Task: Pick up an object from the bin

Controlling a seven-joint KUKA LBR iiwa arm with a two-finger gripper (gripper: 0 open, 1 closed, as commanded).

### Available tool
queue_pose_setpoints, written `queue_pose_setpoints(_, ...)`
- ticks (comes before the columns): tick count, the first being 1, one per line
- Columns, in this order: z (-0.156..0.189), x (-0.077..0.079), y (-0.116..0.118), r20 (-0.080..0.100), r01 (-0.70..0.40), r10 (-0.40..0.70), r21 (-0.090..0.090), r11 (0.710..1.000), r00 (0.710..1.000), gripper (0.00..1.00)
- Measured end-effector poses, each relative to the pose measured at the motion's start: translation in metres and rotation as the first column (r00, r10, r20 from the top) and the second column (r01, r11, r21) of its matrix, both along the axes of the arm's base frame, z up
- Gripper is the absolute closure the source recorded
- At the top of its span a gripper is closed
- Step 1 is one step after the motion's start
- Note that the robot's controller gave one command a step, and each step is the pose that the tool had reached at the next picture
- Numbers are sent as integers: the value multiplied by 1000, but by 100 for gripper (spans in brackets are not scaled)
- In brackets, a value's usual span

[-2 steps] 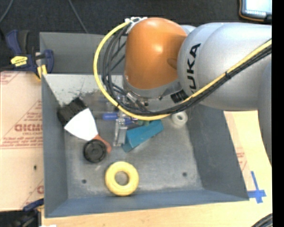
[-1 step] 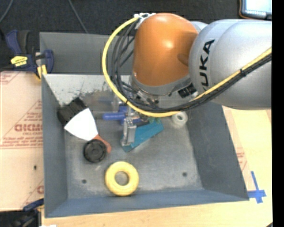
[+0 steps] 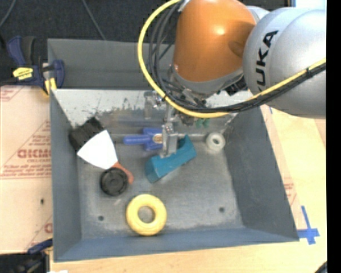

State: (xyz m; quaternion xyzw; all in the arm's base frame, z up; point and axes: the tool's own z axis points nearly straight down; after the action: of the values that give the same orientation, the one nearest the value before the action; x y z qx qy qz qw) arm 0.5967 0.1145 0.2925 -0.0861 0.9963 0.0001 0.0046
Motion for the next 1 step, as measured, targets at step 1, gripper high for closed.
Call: queue_pose_setpoints(1, -51, -17, -19, -1, -90, 90, 0, 996, 996, 0)
